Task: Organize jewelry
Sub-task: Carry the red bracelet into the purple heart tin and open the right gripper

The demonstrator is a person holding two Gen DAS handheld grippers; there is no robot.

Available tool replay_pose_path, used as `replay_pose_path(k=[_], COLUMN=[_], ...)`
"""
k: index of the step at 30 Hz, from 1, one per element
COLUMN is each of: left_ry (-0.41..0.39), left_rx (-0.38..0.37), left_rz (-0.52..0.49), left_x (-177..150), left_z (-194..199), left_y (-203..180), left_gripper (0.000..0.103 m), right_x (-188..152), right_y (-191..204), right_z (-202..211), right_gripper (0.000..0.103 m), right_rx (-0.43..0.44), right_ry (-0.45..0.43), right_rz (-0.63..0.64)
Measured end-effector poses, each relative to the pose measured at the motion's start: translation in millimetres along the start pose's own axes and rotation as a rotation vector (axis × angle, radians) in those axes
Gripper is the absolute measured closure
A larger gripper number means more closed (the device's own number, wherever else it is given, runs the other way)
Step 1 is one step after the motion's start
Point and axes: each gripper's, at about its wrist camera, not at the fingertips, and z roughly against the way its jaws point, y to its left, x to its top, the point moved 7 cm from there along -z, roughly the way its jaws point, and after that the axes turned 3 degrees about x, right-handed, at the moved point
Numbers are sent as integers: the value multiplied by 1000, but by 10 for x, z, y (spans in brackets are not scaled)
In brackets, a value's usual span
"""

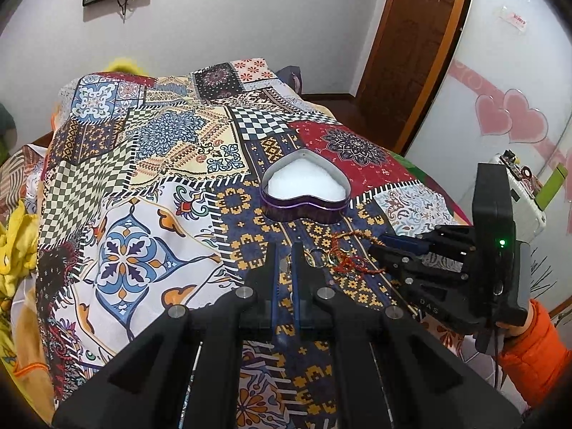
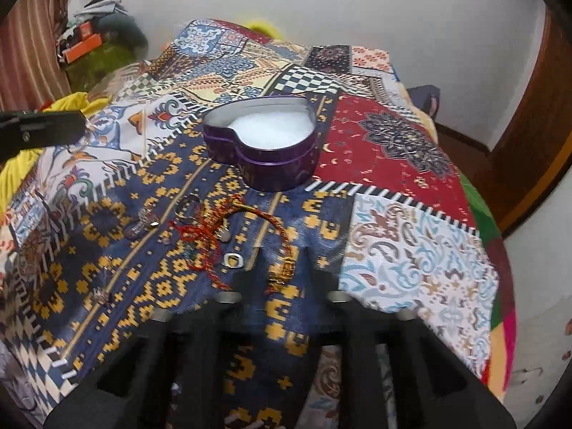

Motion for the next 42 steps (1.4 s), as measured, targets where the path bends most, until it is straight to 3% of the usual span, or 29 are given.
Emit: replay_pose_path(k=[5,19,27,33,42], left_ry=[-15,-91,-124,-101,6], left_rx=[10,26,34,22,-21], left_rz=[-6,-13,-12,4,24], left_x=[27,264,439,528,579], left_z=[48,327,340,116,-557], left_y=[-20,-68,-52,11,41], left_gripper=[98,98,98,99,98], right_x=[113,599,840,862,866], right_y=[-37,34,31,-13,-131], right_z=[83,876,1070,687,103], right_gripper=[92,92,92,92,92], right_rx=[10,11,22,30,47], right_ry=[-27,-238,-323,-262,-156], right_rz=[-39,-31,-35,-36,-49])
